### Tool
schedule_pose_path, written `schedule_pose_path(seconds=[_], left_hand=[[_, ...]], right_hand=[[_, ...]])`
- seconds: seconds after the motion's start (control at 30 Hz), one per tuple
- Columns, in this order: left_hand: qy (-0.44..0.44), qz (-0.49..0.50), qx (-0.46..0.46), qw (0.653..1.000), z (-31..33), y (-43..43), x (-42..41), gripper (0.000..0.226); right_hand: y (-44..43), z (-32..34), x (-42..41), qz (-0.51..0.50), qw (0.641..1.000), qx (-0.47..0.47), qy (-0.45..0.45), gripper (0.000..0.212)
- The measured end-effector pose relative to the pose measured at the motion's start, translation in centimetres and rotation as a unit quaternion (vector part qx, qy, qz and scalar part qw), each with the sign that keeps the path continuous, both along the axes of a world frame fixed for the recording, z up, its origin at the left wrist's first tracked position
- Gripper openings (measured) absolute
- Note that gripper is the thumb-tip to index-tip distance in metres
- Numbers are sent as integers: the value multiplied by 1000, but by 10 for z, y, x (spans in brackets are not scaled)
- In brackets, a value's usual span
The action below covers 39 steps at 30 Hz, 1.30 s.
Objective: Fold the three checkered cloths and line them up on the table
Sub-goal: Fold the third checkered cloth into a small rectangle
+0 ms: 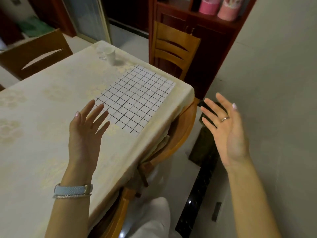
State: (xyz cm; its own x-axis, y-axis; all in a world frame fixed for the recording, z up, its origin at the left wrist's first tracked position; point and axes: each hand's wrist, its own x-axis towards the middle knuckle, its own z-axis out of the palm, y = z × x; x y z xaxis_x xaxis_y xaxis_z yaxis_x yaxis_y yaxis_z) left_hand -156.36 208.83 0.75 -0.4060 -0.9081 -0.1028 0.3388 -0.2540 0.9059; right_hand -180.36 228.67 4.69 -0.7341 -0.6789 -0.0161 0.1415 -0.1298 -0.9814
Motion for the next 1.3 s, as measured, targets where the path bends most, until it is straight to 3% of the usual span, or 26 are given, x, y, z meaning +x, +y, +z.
schedule_pose_path(seconds=[0.5, 0.6, 0.8, 1.1, 1.3], left_hand=[[6, 139, 69, 988, -41, -92, -102, 48], [-1, 156, 82, 984, -45, -105, -115, 47], [-22, 216, 105, 971, -57, -118, -121, 46], [-73, 361, 160, 916, -83, -102, -131, 42], [-142, 428, 226, 863, -108, -92, -161, 34]], right_hand=[[-166, -16, -120, 165, 983, 69, 34, 44], [-194, -19, -136, 193, 978, 71, 41, 50], [-251, -40, -147, 258, 959, 104, 61, 42], [-323, -85, -159, 400, 903, 128, 88, 37], [-357, -128, -177, 518, 824, 161, 163, 37]])
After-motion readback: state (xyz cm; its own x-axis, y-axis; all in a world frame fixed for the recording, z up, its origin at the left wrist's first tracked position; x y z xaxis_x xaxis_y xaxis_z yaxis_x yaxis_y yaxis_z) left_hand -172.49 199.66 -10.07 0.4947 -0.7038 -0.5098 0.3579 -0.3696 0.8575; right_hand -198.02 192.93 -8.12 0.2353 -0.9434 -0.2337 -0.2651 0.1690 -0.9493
